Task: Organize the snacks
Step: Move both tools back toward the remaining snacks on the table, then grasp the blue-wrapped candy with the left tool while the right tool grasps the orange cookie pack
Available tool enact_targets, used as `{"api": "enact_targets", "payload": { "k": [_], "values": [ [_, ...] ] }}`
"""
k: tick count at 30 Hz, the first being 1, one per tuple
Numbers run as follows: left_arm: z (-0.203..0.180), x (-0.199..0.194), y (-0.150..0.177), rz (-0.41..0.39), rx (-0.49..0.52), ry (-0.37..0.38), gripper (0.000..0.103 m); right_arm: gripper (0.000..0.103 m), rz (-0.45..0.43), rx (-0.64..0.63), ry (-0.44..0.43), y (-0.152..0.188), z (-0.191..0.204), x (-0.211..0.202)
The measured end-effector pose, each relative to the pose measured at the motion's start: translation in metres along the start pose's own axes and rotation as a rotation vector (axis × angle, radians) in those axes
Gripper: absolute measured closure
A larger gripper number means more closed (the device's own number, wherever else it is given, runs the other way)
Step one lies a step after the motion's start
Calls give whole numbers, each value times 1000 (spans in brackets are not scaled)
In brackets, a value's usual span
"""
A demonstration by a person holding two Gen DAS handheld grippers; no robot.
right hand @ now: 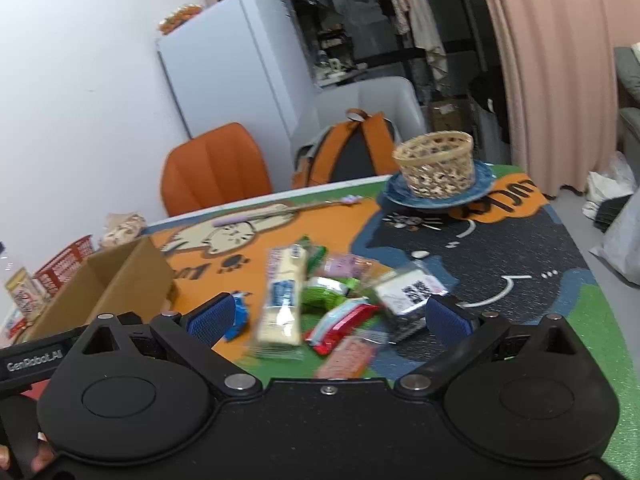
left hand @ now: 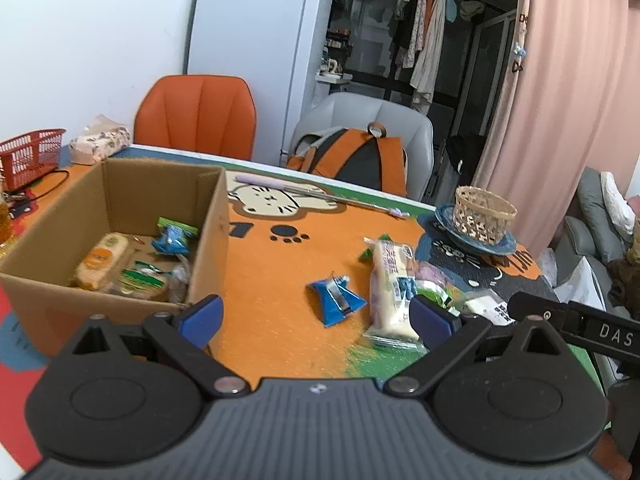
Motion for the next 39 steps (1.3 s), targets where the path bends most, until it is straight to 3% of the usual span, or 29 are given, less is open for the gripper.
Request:
{"api": "enact_targets", "payload": {
  "k": [10,15,22,27,32,39],
  "values": [
    [-14,29,15,47,17,17,4,1,59,-2,31,15,-14,23],
    [-15,43,21,63,22,12,6,25,116,-15,32,31,-11,38],
    [-18,56,27,83,32,19,7,47,179,-10,18,49,-8,54],
    [-21,63,29,84,16,6,7,76,187,-9,-4,49,-8,55],
    [-31,65,33,71,13,13,7,78,176,11,-15,45,-11,54],
    [-19,78,26,50,-39,-40,26,79,128,32,-44,27,-10,52]
  ]
}}
Point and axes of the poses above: each gripper's, at about its wrist camera, not at the fingertips, and x roughly the way its jaws point, z to its left, y to its underside, the point moved 6 cm from there along x, roughly the way its jaws point, and after that the axes turned 13 degrees about -z, right-handed, at the moved point
